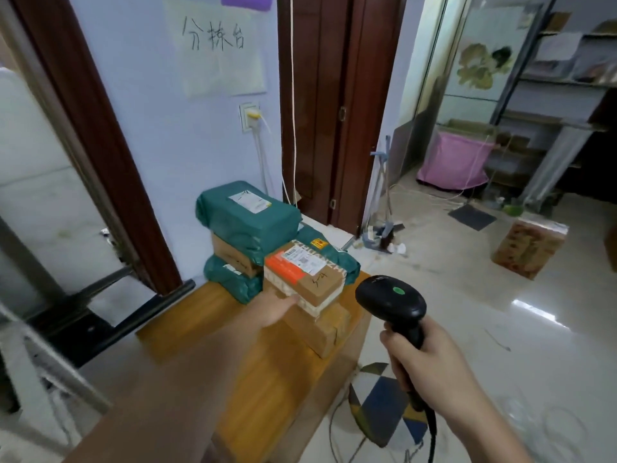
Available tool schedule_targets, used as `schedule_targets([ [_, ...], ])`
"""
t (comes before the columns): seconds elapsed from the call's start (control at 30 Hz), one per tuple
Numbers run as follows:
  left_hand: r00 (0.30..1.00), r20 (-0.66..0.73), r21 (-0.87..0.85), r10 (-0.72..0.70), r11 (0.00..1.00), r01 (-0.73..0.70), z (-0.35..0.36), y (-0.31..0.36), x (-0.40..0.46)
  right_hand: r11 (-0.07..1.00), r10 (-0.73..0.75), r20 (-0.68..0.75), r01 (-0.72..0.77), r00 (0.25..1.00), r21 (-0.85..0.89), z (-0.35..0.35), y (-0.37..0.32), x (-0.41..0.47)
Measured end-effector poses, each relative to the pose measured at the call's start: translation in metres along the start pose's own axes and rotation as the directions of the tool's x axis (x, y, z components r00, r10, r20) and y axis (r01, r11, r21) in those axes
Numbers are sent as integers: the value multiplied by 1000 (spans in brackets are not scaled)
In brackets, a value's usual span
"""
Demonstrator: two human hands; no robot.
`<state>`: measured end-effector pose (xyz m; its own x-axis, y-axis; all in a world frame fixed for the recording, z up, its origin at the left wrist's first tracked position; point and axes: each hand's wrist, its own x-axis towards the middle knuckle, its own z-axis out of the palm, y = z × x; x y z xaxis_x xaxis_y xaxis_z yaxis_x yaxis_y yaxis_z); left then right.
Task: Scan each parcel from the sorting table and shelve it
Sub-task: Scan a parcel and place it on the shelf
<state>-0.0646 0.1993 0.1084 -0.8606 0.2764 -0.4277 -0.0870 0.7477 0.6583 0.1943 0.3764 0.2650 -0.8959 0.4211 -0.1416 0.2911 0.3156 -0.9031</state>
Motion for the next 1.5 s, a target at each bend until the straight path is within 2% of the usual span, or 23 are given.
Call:
schedule_targets([
  [0.2,976,31,-269,-213,939,214,14,21,65,1000,31,44,-30,999,-7,-5,3,97],
  [0.43,891,120,-600,-438,683,417,48,30,114,996,78,149,-71,986,-49,-19,10,176],
  [0.53,867,172,-701,-467,560,441,62,29,124,996,71,196,-59,978,-68,-25,14,203],
  [0.67,880,193,-839,-435,391,378,77,26,136,993,88,320,-59,943,-98,-35,20,238],
  [0.87,849,184,-900,-496,262,348,91,25,143,997,81,430,-65,899,-52,-44,25,271],
  [1.13,839,179,-929,-514,193,317,94,44,137,997,77,481,-62,873,-46,-53,36,287],
  [1.33,829,109,-938,-549,220,268,95,41,139,997,28,520,11,853,-72,-49,38,288],
  [1.5,846,77,-947,-527,227,227,94,30,127,997,2,536,38,844,-64,-50,36,287],
])
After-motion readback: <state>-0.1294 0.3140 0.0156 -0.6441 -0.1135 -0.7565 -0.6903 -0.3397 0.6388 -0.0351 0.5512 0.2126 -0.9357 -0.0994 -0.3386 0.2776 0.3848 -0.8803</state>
